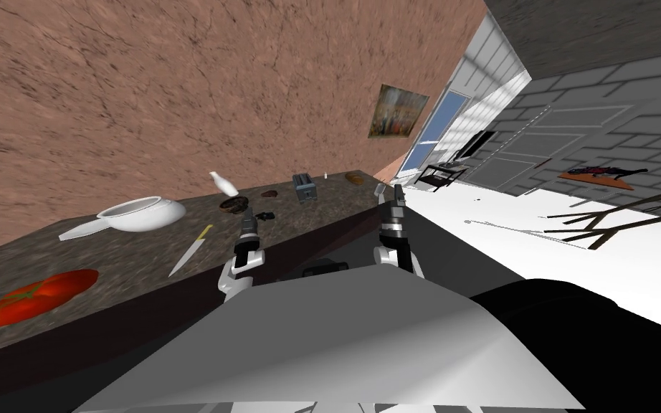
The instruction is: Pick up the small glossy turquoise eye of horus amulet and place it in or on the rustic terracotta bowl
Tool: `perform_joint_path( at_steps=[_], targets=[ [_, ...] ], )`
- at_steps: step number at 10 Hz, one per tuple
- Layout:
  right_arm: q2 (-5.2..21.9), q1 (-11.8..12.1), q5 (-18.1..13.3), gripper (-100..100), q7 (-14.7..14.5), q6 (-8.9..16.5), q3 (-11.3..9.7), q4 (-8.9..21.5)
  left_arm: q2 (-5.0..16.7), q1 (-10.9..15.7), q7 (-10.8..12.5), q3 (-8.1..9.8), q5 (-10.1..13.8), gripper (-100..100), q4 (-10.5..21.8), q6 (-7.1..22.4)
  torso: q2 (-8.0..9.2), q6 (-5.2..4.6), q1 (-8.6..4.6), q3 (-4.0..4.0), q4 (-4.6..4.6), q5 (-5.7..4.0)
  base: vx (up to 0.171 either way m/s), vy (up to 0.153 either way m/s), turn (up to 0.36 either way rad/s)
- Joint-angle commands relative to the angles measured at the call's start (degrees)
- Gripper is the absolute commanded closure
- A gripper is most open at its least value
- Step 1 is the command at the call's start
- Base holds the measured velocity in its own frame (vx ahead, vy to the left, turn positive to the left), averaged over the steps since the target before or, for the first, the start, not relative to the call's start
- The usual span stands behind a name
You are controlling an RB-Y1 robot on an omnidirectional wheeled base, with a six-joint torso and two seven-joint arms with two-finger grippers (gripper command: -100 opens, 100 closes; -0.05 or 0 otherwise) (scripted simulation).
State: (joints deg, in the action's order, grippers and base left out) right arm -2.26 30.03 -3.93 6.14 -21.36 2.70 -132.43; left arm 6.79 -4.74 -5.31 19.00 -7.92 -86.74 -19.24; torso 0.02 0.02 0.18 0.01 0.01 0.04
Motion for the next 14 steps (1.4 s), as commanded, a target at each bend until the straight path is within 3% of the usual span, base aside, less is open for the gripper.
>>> perform_joint_path(
  at_steps=[1,5,10,11,12,13,14],
  targets=[
    [0.00,0.00,0.00,0,0.00,0.00,0.00,0.00,-0.22,1.17,-0.59,1.15,0.08,-100,2.36,0.56,0.00,0.00,0.00,0.00,0.00,0.00,-0.014,0.035,-0.045],
    [0.00,0.00,0.00,0,0.00,0.00,0.00,0.00,-1.88,3.81,-2.32,4.73,0.48,-100,9.04,3.16,-0.05,-0.01,0.10,-0.03,-0.01,0.02,0.003,0.070,-0.121],
    [0.00,0.01,0.00,0,0.00,0.00,0.00,0.00,-3.61,4.77,-3.11,6.41,0.76,-100,12.89,4.76,-0.22,0.00,0.00,-0.12,-0.04,0.00,0.035,0.060,-0.076],
    [0.00,0.01,0.00,0,0.00,0.00,0.00,0.00,-3.07,4.67,-2.76,6.23,0.83,-100,12.47,4.67,-0.29,-0.01,0.02,-0.16,-0.06,0.00,0.028,0.028,-0.019],
    [0.00,0.01,0.00,0,0.00,0.00,0.00,0.00,-3.14,4.72,-2.84,6.27,0.82,0,12.62,4.66,-0.20,0.01,-0.07,-0.12,-0.05,-0.01,0.005,0.005,0.003],
    [0.00,0.01,0.00,0,0.00,0.00,0.00,0.00,-3.13,4.72,-2.84,6.26,0.82,-100,12.60,4.66,-0.12,0.01,-0.15,-0.07,-0.03,-0.03,0.000,0.000,0.000],
    [0.00,0.00,0.00,0,0.00,0.00,0.00,0.00,-3.13,4.72,-2.84,6.26,0.82,100,12.60,4.66,-0.08,0.01,-0.17,-0.05,-0.02,-0.04,0.000,0.000,0.000]
  ],
)
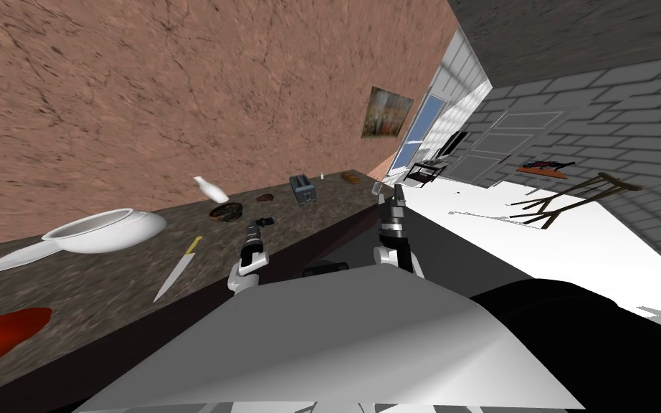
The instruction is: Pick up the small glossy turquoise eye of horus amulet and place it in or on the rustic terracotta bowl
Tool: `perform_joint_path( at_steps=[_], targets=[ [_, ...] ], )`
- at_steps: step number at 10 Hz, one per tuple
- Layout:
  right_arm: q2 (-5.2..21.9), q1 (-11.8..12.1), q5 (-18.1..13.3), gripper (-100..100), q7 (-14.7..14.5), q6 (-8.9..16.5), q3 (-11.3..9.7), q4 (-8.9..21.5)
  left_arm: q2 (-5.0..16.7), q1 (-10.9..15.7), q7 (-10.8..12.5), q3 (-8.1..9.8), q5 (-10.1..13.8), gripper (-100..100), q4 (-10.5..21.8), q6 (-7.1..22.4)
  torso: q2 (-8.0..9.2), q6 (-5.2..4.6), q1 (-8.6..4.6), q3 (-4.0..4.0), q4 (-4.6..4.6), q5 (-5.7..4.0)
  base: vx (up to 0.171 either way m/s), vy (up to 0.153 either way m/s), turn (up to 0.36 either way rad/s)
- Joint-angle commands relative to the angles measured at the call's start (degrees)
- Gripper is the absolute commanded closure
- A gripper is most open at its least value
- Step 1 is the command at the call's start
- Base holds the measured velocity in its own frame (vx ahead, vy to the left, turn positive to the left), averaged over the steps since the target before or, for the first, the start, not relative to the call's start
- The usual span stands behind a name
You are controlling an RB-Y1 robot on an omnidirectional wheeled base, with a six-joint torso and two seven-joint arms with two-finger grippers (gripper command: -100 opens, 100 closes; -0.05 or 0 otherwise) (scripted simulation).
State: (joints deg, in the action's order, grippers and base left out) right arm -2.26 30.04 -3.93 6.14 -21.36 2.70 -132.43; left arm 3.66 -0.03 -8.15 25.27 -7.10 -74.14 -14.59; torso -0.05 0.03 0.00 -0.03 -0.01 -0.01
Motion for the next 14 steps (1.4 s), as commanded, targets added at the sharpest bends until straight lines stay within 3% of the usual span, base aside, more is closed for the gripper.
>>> perform_joint_path(
  at_steps=[1,4,5,6,10,11,13,14],
  targets=[
    [0.00,0.00,0.00,0,0.00,0.00,0.00,0.00,0.00,0.00,0.00,0.00,0.00,100,0.00,0.00,0.00,0.00,0.00,0.00,0.00,0.00,0.000,0.000,0.000],
    [0.00,0.00,0.00,0,0.00,0.00,0.00,0.00,0.00,0.00,0.00,0.00,0.00,100,0.00,0.00,0.01,0.00,-0.01,0.01,0.00,0.00,0.000,0.000,0.000],
    [0.00,0.00,0.00,0,0.00,0.00,0.00,0.00,0.00,0.00,0.00,0.00,0.00,0,0.00,0.00,0.01,0.00,-0.01,0.01,0.00,0.00,0.000,0.000,0.000],
    [0.00,0.00,0.00,0,0.00,0.00,0.00,0.00,1.45,1.02,0.84,0.37,0.31,-100,0.76,1.99,0.01,0.00,-0.01,0.01,0.00,0.00,-0.071,-0.002,0.035],
    [0.00,-0.01,0.00,0,0.00,0.00,0.00,0.00,5.02,5.35,3.80,1.33,1.34,-100,3.17,8.27,0.39,0.00,0.01,0.23,0.09,0.00,-0.110,0.003,0.008],
    [0.00,-0.01,0.00,0,0.00,0.00,0.00,0.00,5.02,5.35,3.80,1.33,1.34,-100,3.17,8.68,0.36,0.00,0.04,0.21,0.08,0.00,-0.056,0.004,-0.001],
    [0.00,-0.01,0.00,0,0.00,0.00,0.00,0.00,7.23,8.41,5.89,1.96,2.03,-100,4.89,12.19,0.20,0.00,0.01,0.12,0.05,0.00,-0.055,0.007,0.001],
    [0.00,-0.01,0.00,0,0.00,0.00,0.00,0.00,7.23,8.41,5.89,1.96,2.03,-100,4.89,13.30,0.23,0.00,0.05,0.13,0.05,0.00,-0.052,0.013,-0.003]
  ],
)
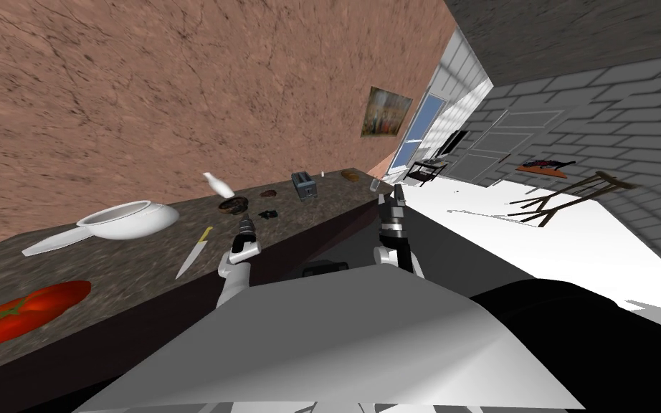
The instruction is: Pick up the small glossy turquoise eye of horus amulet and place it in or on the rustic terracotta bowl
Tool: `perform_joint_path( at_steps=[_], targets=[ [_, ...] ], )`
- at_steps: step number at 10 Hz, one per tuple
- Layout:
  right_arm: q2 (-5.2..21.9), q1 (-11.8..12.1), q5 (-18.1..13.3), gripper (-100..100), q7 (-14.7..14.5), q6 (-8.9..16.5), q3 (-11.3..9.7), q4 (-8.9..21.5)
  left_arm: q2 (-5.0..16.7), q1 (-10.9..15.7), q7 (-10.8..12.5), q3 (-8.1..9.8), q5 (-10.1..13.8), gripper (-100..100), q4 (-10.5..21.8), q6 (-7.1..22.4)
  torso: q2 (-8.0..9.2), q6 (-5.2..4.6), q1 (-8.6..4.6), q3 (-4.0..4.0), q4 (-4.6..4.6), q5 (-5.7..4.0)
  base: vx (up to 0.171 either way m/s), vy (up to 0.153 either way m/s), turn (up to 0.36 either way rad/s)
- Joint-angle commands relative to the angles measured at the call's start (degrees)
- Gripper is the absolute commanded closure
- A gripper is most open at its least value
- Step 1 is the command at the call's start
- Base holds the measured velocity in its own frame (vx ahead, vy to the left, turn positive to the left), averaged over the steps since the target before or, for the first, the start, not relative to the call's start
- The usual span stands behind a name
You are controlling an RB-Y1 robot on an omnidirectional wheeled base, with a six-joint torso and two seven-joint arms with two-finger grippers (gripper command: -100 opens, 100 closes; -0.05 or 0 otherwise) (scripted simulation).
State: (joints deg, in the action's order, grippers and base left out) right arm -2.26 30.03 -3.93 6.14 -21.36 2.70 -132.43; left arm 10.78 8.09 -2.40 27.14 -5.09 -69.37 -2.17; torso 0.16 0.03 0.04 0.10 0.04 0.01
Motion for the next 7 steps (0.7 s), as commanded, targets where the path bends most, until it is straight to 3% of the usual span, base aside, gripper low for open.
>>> perform_joint_path(
  at_steps=[1,4,7],
  targets=[
    [0.00,0.00,0.00,0,0.00,0.00,0.00,0.00,1.31,2.00,1.31,0.43,0.41,-100,1.08,2.86,0.00,0.00,0.00,0.00,0.00,0.00,-0.049,0.006,0.000],
    [0.00,0.00,0.00,0,0.00,0.00,0.00,0.00,2.56,3.78,2.52,0.78,0.82,-100,2.08,6.09,-0.05,0.00,-0.05,-0.03,-0.01,-0.02,-0.039,0.000,-0.002],
    [0.00,0.00,0.00,0,0.00,0.00,0.00,0.00,5.15,7.55,5.02,1.49,1.71,-100,4.18,11.27,-0.05,0.00,-0.02,-0.03,-0.01,-0.01,-0.045,0.010,-0.005]
  ],
)
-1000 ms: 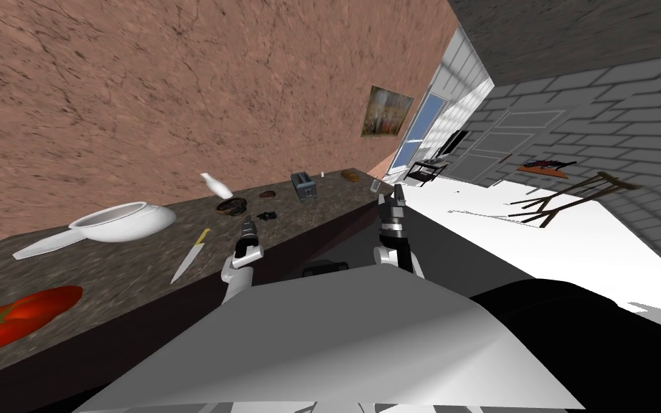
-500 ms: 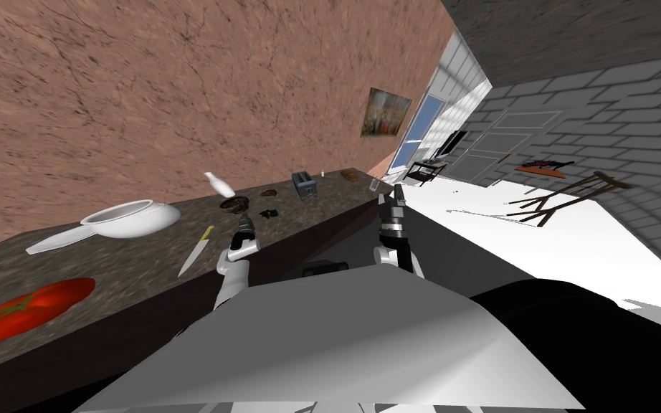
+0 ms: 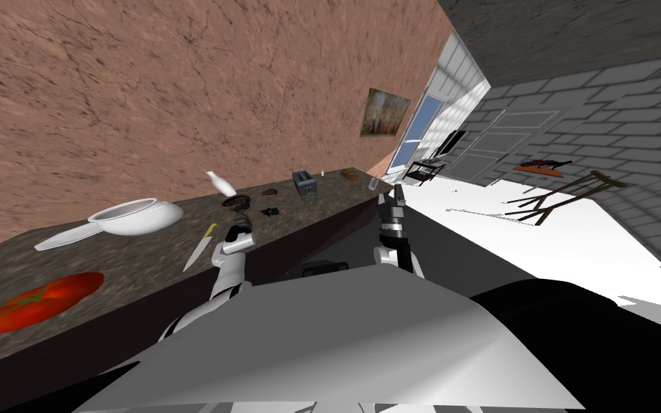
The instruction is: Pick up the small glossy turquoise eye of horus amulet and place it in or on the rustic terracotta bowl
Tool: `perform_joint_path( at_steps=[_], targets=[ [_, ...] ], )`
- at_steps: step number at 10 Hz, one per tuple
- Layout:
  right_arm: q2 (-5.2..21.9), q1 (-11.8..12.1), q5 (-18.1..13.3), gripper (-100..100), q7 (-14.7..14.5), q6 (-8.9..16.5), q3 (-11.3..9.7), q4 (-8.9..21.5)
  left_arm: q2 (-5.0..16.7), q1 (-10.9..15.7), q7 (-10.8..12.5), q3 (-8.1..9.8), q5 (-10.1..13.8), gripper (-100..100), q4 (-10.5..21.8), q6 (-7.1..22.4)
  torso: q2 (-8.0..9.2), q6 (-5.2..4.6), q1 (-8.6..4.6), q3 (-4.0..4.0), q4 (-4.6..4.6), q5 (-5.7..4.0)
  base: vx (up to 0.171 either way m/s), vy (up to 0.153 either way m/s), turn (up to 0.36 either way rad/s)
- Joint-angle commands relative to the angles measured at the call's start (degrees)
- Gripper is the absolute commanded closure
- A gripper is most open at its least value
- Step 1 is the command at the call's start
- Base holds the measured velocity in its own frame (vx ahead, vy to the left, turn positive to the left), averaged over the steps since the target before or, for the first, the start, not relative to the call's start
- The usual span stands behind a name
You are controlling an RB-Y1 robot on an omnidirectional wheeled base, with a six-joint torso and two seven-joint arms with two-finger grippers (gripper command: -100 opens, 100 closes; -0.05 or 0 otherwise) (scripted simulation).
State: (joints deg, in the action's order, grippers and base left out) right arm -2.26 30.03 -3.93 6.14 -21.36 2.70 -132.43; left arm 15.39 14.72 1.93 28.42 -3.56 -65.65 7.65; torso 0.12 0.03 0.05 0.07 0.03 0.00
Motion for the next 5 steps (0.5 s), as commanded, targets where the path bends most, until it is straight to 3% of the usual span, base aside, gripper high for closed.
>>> perform_joint_path(
  at_steps=[1,4,5],
  targets=[
    [0.00,0.00,0.00,0,0.00,0.00,0.00,0.00,0.54,0.92,0.69,0.22,0.18,-100,0.46,1.97,0.00,0.00,0.00,0.00,0.00,0.00,-0.041,0.013,-0.009],
    [0.00,0.00,0.00,0,0.00,0.00,0.00,0.00,3.17,4.83,3.19,0.89,1.18,-100,2.63,7.22,-0.02,0.01,-0.02,-0.01,-0.01,0.01,-0.043,0.009,-0.012],
    [0.00,0.00,0.00,0,0.00,0.00,0.00,0.00,3.17,4.83,3.19,0.89,1.18,-100,2.63,8.05,-0.01,0.00,-0.02,-0.01,0.00,0.00,-0.033,0.007,-0.011]
  ],
)
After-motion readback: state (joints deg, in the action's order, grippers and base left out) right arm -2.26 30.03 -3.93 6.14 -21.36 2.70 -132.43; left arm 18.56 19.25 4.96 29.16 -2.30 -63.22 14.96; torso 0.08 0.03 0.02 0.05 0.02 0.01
